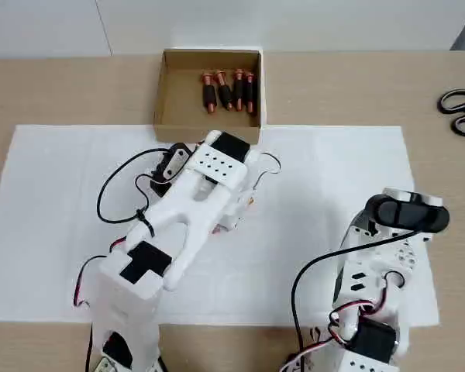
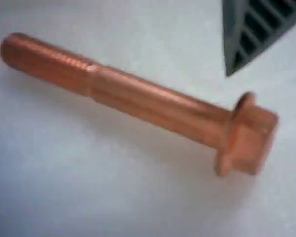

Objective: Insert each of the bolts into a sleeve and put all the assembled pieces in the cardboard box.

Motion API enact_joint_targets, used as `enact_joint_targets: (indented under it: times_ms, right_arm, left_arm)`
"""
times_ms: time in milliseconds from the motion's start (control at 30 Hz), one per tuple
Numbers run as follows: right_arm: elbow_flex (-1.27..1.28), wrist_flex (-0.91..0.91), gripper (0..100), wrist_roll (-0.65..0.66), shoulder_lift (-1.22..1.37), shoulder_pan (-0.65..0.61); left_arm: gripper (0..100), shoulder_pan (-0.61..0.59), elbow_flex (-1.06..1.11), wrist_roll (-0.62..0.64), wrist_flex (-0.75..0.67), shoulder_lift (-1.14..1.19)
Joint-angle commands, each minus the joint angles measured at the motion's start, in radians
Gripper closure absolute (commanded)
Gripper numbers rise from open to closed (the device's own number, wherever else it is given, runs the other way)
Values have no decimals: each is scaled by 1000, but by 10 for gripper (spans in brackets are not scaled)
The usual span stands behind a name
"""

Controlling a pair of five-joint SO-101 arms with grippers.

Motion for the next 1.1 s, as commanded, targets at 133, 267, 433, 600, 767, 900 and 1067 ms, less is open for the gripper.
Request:
enact_joint_targets:
  times_ms: [133,267,433,600,767,900,1067]
  right_arm:
    - [31,-27,994,2,-13,8]
    - [31,-27,994,2,-13,8]
    - [23,-27,994,2,-13,8]
    - [23,-27,994,2,-13,8]
    - [23,-27,994,2,-13,8]
    - [23,-27,994,2,-13,8]
    - [23,-27,994,2,-13,8]
  left_arm:
    - [628,2,-38,9,6,-3]
    - [628,0,-35,8,11,-2]
    - [628,0,-12,8,5,38]
    - [628,-6,-15,9,5,120]
    - [628,-63,-16,9,3,137]
    - [670,-98,-10,9,15,137]
    - [807,-103,-12,9,43,137]
